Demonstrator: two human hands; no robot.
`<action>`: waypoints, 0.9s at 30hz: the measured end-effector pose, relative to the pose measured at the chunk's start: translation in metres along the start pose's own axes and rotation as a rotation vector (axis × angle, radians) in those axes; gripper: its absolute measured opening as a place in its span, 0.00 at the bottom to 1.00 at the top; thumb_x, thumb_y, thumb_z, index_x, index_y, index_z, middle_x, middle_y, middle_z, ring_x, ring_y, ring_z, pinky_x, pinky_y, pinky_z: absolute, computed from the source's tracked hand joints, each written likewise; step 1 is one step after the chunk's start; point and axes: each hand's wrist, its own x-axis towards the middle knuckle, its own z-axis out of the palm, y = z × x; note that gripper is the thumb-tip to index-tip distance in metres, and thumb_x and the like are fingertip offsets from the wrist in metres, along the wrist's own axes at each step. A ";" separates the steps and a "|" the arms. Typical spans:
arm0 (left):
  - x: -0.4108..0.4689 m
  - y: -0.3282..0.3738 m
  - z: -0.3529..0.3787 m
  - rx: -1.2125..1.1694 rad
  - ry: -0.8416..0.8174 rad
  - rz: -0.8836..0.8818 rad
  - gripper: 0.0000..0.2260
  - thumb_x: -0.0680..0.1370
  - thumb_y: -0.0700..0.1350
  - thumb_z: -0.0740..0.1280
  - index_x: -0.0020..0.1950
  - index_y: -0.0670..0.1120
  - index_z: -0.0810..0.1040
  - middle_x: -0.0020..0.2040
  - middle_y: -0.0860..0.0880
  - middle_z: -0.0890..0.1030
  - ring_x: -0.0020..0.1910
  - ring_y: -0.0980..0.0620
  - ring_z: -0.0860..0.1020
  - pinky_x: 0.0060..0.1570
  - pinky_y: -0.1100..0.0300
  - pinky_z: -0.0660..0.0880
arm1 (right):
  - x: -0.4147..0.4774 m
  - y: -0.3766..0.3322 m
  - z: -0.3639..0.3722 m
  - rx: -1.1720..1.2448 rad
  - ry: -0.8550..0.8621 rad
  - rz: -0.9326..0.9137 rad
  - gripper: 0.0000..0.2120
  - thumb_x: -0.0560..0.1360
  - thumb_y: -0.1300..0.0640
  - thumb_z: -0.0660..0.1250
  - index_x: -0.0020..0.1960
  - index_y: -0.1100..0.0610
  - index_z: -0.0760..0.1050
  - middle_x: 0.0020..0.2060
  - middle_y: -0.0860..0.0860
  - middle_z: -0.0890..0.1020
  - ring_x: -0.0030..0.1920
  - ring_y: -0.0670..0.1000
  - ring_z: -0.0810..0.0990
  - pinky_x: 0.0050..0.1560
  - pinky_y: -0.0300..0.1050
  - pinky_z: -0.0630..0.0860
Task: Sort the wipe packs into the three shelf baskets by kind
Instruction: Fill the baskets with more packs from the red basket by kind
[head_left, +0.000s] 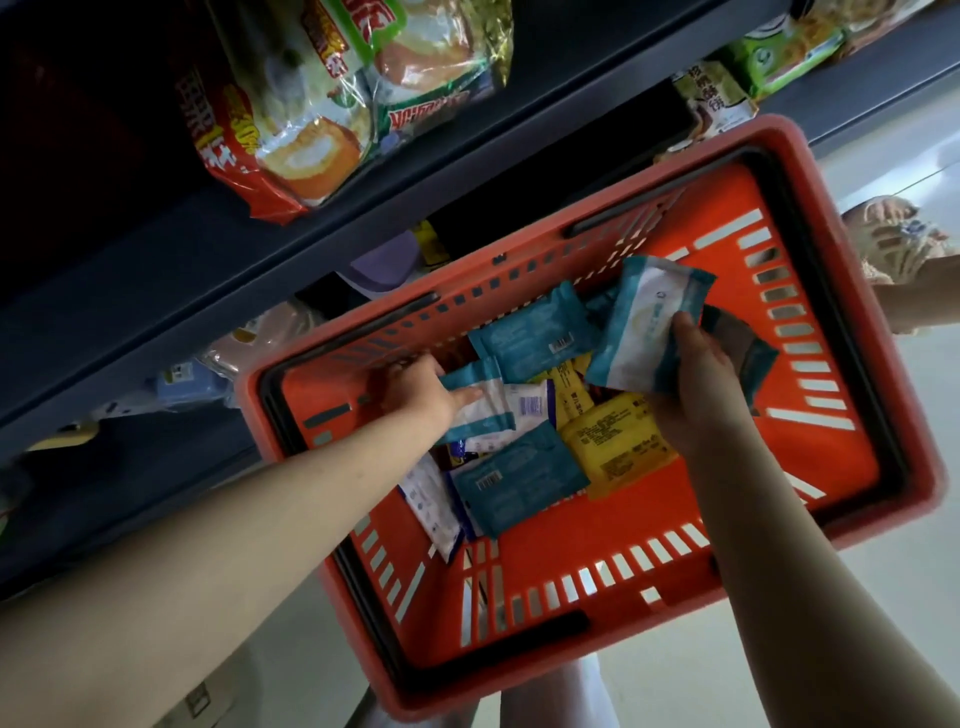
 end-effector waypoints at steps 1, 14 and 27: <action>-0.003 0.000 -0.001 0.005 0.002 -0.003 0.24 0.70 0.59 0.73 0.56 0.44 0.75 0.64 0.42 0.69 0.59 0.43 0.72 0.53 0.56 0.68 | -0.004 -0.002 0.001 -0.009 -0.019 -0.002 0.14 0.80 0.51 0.60 0.63 0.55 0.75 0.57 0.55 0.82 0.56 0.54 0.82 0.56 0.53 0.79; -0.150 0.040 -0.108 -0.627 -0.183 0.252 0.09 0.75 0.41 0.71 0.52 0.44 0.75 0.46 0.52 0.80 0.44 0.55 0.79 0.44 0.65 0.77 | -0.185 -0.094 0.014 0.085 -0.250 0.009 0.17 0.77 0.60 0.65 0.65 0.61 0.72 0.59 0.63 0.79 0.57 0.65 0.79 0.57 0.65 0.76; -0.388 0.014 -0.329 -0.908 0.136 0.589 0.08 0.77 0.48 0.69 0.55 0.49 0.77 0.52 0.52 0.84 0.48 0.56 0.83 0.47 0.57 0.80 | -0.446 -0.227 0.069 -0.159 -0.486 -0.305 0.11 0.76 0.64 0.65 0.58 0.58 0.76 0.48 0.56 0.85 0.45 0.54 0.84 0.42 0.51 0.82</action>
